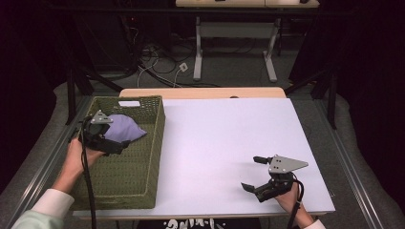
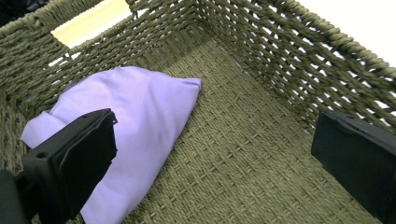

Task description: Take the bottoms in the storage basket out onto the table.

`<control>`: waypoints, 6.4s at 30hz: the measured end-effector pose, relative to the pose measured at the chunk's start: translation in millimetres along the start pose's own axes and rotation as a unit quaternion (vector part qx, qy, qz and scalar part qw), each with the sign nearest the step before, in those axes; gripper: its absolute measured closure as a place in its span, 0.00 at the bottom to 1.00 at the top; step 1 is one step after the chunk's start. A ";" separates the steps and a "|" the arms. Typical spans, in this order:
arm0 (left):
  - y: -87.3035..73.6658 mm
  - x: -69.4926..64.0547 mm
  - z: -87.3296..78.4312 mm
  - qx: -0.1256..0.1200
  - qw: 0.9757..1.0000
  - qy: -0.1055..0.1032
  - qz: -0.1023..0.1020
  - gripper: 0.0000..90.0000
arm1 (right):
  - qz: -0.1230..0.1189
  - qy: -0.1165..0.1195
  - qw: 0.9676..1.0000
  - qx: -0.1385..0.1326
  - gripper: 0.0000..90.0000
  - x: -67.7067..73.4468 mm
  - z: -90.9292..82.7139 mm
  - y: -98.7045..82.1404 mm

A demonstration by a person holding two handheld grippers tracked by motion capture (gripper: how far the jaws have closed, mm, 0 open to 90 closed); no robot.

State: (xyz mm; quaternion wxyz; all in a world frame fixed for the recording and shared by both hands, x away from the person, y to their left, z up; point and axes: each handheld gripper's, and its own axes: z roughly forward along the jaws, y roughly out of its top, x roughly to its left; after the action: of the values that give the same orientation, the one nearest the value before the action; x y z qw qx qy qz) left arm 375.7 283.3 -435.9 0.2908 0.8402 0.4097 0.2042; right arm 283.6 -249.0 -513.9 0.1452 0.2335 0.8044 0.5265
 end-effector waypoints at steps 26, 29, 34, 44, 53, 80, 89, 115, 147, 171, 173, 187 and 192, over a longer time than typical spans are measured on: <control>11.2 28.2 38.9 0.069 0.997 0.027 0.032 0.00 | -0.004 0.005 1.000 0.007 0.00 0.7 1.9 -0.7; 10.0 31.0 44.5 0.079 0.996 0.029 0.040 0.00 | -0.006 0.002 1.000 0.007 0.00 0.8 1.5 -0.5; 7.9 38.0 50.9 0.087 0.995 0.032 0.036 0.00 | -0.005 0.004 1.000 0.009 0.00 1.2 2.4 -0.8; 4.8 51.0 68.9 0.105 0.993 0.041 0.036 0.00 | -0.002 0.004 1.000 0.007 0.00 -0.1 0.5 -1.1; 0.0 52.3 82.8 0.122 0.991 0.044 0.034 0.00 | -0.006 0.007 1.000 0.007 0.00 0.4 0.9 -0.9; -22.1 59.7 114.5 0.216 0.974 0.067 0.001 0.06 | -0.006 0.013 1.000 0.008 0.00 2.2 1.1 -0.7; -22.4 62.4 111.7 0.200 0.978 0.064 -0.011 0.19 | -0.005 0.013 1.000 0.009 0.00 2.6 1.8 -1.0; -19.2 62.8 107.9 0.192 0.977 0.088 -0.015 0.75 | -0.006 0.007 1.000 0.006 0.00 1.4 0.8 -1.1; -14.5 52.0 68.7 0.121 0.988 0.099 -0.010 0.87 | -0.007 0.004 1.000 0.005 0.01 1.7 0.0 -0.4; -18.2 35.1 39.9 0.050 0.994 0.102 0.004 0.88 | -0.007 0.009 1.000 0.012 0.01 1.8 2.4 -1.0; -18.1 33.4 37.2 0.045 0.994 0.104 0.008 0.88 | -0.007 0.010 1.000 0.013 0.01 1.8 2.6 -1.2; -16.7 28.9 20.6 0.008 0.994 0.112 0.011 0.88 | -0.005 0.010 1.000 0.015 0.01 1.5 3.4 -1.4; -16.2 27.1 14.7 -0.004 0.994 0.111 0.011 0.88 | -0.006 0.010 1.000 0.015 0.01 1.5 3.3 -1.3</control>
State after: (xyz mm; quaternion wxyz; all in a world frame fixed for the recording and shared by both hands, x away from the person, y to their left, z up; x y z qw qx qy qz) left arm 390.8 308.4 -454.7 0.2445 0.8153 0.4297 0.3013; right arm 283.6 -246.1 -516.4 0.1367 0.2262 0.8150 0.5156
